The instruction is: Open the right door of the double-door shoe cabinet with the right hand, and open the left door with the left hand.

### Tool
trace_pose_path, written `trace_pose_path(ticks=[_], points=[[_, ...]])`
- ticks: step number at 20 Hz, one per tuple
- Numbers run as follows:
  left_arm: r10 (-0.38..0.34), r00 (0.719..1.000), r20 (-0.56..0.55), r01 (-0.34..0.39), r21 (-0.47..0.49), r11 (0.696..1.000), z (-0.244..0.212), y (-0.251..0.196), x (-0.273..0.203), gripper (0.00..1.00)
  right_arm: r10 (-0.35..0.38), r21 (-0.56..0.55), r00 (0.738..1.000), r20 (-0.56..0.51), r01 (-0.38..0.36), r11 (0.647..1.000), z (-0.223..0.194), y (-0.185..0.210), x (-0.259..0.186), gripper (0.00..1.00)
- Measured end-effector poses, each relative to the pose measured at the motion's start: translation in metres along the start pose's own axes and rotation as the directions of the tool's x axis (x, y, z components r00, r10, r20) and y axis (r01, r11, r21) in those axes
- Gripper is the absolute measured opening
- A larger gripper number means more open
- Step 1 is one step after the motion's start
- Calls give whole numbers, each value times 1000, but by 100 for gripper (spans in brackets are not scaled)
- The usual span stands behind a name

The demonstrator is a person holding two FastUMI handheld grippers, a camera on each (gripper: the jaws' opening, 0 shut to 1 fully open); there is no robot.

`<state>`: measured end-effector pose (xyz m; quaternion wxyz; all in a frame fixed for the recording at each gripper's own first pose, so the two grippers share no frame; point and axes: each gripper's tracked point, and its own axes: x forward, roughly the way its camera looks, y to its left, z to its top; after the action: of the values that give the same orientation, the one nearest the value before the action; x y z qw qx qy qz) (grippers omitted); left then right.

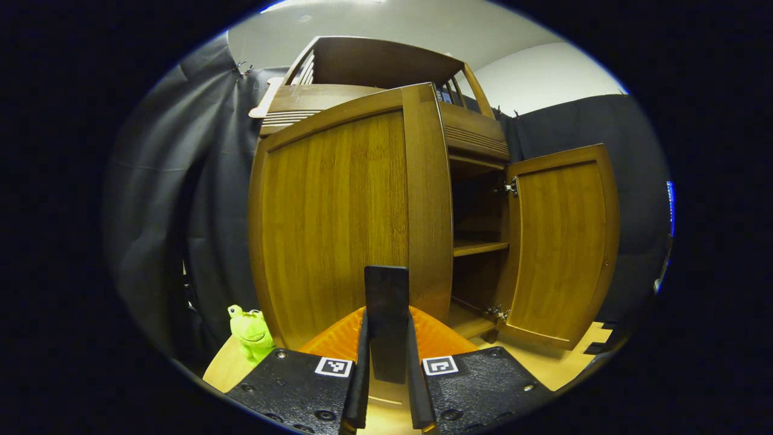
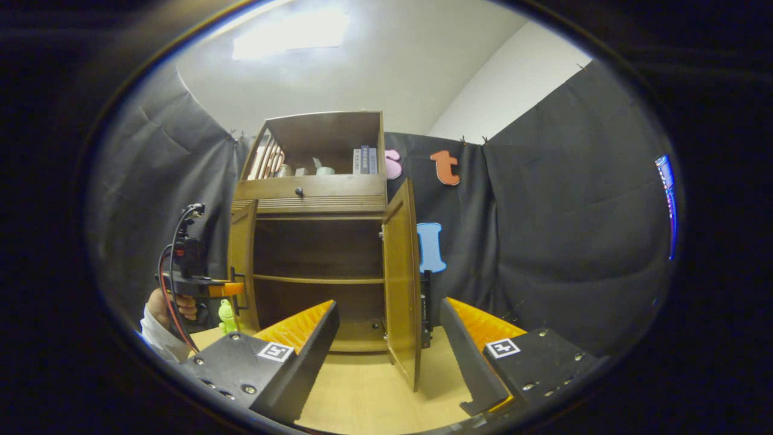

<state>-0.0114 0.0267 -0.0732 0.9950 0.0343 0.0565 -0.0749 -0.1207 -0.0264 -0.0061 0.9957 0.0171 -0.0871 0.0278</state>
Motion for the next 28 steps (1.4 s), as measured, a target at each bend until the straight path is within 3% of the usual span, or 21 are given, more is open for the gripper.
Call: trace_pose_path(ticks=[1,3,7,8,15,20,23,25,27,28], points=[[4,1000,4,-4,5,1000,0,3,-5,29,12,6,1000,-1,-12,1000,0,2,-1,96],[9,1000,11,-10,12,1000,-1,9,-12,28,28,19,1000,0,-28,999,-2,12,-2,99],[14,999,33,-15,34,999,1,22,-23,28,-17,4,999,29,16,1000,4,9,1,96],[15,999,34,-16,30,999,1,25,-27,29,-15,10,999,35,14,1000,6,11,1,99],[30,998,53,-32,34,999,5,51,-56,28,-22,21,998,60,21,1000,12,17,-5,100],[91,994,66,-96,74,993,7,84,-74,27,-2,16,999,47,1,1000,6,28,4,96],[173,983,60,-177,69,982,6,118,-76,28,25,23,999,27,-26,999,-1,43,9,100],[207,977,55,-210,63,976,10,139,-86,15,49,21,998,25,-50,999,-3,53,13,100],[196,980,45,-197,38,980,9,150,-89,6,65,15,998,12,-65,998,-8,61,17,100],[186,982,35,-187,24,982,9,155,-90,7,74,13,997,3,-74,997,-11,65,18,100]])
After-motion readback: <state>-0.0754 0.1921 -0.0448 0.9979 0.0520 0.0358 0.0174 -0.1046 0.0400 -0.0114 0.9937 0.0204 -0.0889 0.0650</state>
